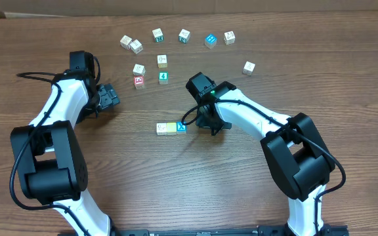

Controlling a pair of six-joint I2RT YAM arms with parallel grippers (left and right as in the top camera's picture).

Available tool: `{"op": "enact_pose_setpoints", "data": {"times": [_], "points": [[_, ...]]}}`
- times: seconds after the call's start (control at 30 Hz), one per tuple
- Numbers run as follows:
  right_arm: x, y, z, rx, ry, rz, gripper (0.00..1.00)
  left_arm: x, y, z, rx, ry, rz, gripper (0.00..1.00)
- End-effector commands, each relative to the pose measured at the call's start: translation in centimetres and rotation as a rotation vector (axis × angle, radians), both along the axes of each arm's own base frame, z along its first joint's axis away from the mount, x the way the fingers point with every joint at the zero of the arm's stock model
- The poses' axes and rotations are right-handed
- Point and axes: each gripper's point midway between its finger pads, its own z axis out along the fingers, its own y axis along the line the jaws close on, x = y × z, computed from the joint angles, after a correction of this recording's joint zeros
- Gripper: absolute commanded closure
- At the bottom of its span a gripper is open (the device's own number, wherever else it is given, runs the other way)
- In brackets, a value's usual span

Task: Form a horizontal line
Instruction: 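Lift the right gripper up and away from the block row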

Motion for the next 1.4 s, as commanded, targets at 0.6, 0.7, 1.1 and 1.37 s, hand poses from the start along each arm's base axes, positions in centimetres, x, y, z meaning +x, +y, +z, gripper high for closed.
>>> {"op": "enact_pose_setpoints", "data": {"times": [0.6, 0.7, 1.1, 1.37], "points": [[-0.04, -0.57, 0.46, -0.015, -0.009, -0.012, 0.89, -0.07, 0.08, -0.14, 0.017, 0.01, -0.025, 0.0], [-0.1, -0.59, 0.47, -0.016, -0.007, -0.012, 0.89, -0.06, 0.08, -0.13, 0.017, 0.009, -0.025, 0.01], [-0.1, -0.57, 0.33, -0.016, -0.005, -0.012, 0.89, -0.05, 0.09, -0.13, 0.017, 0.009, -0.025, 0.0], [-0.07, -0.55, 0.41, -0.016, -0.006, -0.012, 0.94, -0.06, 0.08, -0.13, 0.017, 0.009, -0.025, 0.0]]}}
